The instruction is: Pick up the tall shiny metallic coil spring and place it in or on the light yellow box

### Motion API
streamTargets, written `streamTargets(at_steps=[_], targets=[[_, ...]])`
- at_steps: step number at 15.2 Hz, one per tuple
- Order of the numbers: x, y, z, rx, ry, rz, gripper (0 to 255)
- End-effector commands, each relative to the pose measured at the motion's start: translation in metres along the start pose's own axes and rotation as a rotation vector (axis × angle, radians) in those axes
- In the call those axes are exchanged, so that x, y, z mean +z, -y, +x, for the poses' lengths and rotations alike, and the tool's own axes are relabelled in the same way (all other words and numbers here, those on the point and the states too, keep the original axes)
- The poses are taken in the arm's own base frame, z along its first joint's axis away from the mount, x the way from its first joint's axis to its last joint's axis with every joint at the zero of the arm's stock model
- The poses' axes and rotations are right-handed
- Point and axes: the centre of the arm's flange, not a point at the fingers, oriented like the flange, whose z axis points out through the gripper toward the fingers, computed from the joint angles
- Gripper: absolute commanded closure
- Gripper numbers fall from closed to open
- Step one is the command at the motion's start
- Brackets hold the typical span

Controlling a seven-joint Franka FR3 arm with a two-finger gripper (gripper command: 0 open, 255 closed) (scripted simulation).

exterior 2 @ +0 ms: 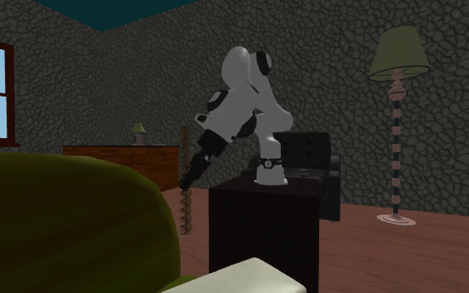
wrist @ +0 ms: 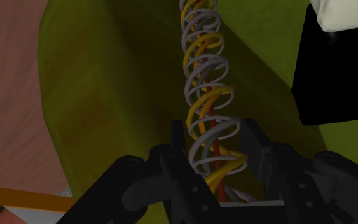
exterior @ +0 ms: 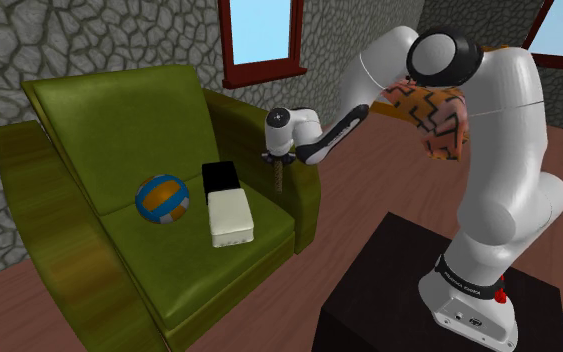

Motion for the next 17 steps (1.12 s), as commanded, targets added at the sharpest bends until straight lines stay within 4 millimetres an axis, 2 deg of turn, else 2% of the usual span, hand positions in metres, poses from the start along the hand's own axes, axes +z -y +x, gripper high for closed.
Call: streamTargets(at_steps=[1, 6, 17], targets=[[-0.008, -0.001, 0.006, 0.000, 0.000, 0.000, 255], [-0.027, -0.001, 0.020, 0.000, 0.000, 0.000, 255], [-0.045, 0.140, -0.011, 0.000, 0.000, 0.000, 255]])
